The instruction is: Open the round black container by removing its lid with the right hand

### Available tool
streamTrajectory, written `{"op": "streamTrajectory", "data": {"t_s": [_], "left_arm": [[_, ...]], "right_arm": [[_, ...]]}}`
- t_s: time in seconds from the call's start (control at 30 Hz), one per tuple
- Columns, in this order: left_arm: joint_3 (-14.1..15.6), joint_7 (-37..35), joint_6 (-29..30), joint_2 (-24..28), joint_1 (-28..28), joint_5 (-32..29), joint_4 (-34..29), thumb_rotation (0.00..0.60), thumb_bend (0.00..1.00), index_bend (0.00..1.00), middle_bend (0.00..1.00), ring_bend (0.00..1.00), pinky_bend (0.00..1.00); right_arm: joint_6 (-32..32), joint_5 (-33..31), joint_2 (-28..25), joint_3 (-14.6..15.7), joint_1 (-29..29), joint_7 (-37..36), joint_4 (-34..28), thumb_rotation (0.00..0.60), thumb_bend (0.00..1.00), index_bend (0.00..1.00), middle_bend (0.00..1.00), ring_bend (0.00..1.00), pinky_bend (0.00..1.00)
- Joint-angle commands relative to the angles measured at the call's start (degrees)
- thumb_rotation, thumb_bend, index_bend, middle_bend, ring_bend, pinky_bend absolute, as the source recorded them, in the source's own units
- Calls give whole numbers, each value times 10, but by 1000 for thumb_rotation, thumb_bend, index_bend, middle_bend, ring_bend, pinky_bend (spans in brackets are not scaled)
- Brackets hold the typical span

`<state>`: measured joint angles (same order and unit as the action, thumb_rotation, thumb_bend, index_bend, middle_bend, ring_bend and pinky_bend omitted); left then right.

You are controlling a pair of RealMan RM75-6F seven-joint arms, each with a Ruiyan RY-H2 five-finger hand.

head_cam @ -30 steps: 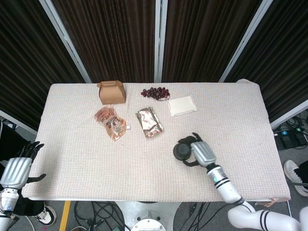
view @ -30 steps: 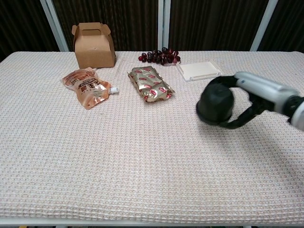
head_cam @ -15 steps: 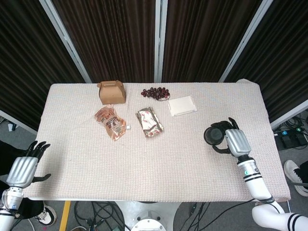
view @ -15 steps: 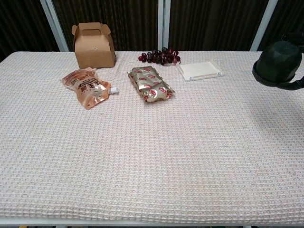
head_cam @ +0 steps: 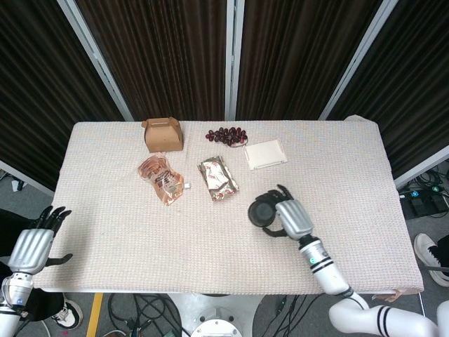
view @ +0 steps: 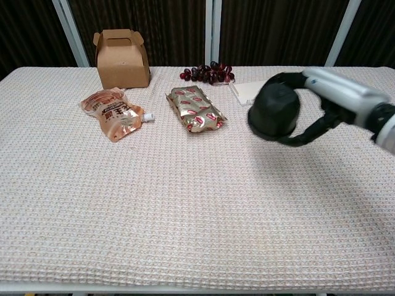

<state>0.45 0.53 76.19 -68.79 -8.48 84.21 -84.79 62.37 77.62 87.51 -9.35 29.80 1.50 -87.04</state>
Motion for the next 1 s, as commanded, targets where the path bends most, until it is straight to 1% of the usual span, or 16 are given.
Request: {"op": "streamTrajectory", "data": {"t_s": [0.03, 0.13, 0.2, 0.3, 0.43, 0.63, 0.83, 1.0], "left_arm": [[-1, -1, 1, -2, -1, 2, 2, 600, 21, 117, 66, 0, 239], [0, 1, 0, -4, -1, 2, 2, 600, 21, 117, 67, 0, 239], [2, 2, -1, -5, -1, 2, 2, 600, 21, 117, 67, 0, 239], [4, 6, -2, -5, 0, 3, 2, 600, 21, 117, 67, 0, 239], [3, 4, -1, -4, 2, -2, 2, 600, 21, 117, 67, 0, 239], [4, 1, -4, -6, 2, -3, 7, 600, 21, 117, 67, 0, 239], [2, -2, -3, -9, 4, -8, 13, 600, 21, 118, 67, 0, 241], [6, -7, -7, -8, 3, -5, 17, 600, 21, 118, 67, 0, 240]], "right_arm": [[57, -24, -122, -7, -61, -41, -1, 600, 308, 515, 537, 150, 0], [48, -30, -141, 4, -74, -63, 9, 600, 307, 515, 537, 150, 0], [39, -24, -133, 13, -74, -69, 17, 600, 308, 514, 537, 149, 0], [21, -14, -102, 24, -64, -68, 44, 600, 307, 515, 537, 149, 0], [-5, -15, -56, 23, -45, -70, 86, 600, 308, 515, 536, 149, 0], [-26, -17, -16, 23, -32, -79, 132, 600, 308, 515, 535, 150, 0], [-43, -10, 1, 30, -26, -101, 160, 600, 296, 511, 520, 148, 0], [-52, -8, 10, 33, -22, -107, 176, 600, 277, 483, 508, 140, 0]]}}
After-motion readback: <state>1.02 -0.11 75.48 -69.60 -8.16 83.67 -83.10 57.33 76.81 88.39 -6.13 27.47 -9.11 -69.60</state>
